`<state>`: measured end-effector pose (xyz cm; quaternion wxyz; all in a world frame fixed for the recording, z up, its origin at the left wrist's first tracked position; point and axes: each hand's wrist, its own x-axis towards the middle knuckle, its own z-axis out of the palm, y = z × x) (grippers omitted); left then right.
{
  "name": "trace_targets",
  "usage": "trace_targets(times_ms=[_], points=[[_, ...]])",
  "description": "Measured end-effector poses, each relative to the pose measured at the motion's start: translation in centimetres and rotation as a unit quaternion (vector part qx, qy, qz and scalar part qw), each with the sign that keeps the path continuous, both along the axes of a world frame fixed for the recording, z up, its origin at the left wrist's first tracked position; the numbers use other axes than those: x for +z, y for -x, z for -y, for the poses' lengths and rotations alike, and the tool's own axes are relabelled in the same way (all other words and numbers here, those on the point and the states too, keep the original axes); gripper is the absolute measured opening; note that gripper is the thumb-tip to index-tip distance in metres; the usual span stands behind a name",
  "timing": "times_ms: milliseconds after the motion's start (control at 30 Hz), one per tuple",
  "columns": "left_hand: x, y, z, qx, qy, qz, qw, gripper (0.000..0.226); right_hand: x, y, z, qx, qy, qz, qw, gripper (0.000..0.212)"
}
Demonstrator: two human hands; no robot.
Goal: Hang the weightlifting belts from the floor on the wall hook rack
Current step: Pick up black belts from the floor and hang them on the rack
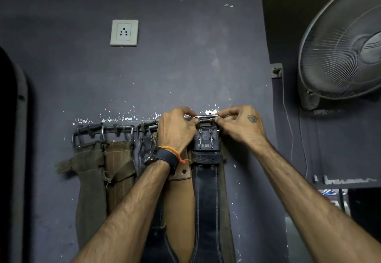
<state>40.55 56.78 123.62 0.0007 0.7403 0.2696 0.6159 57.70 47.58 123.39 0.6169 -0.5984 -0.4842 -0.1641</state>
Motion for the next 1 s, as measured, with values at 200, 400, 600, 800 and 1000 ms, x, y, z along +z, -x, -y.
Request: trace_targets(times_ms=[200, 400, 600, 800, 1000], points=[[0.3, 0.0, -0.1, 0.028, -0.025, -0.028, 0.999, 0.018, 0.4, -0.2, 0.0, 0.006, -0.005, -0.017, 1.0, 0.021], [-1.2, 0.3, -0.8, -0.068, 0.041, 0.002, 0.997, 0.015, -0.2, 0.8, 1.2, -0.034, 0.038, 0.056, 0.997, 0.028], [-2.2, 0.5, -0.1, -0.035, -0.013, 0.048, 0.998, 0.029, -1.9, 1.2, 1.3, -0.006, -0.006, 0.071, 0.997, 0.036], [-1.7, -0.1, 0.1, -0.006, -0.054, 0.001, 0.999, 0.031, -1.9, 1.7, -0.3, -0.087, -0.053, 0.2, 0.974, 0.035], [-1.9, -0.2, -0.2, 0.025, -0.09, -0.019, 0.995, 0.032, -1.5, 2.0, -2.4, -0.103, -0.072, 0.303, 0.945, 0.028]])
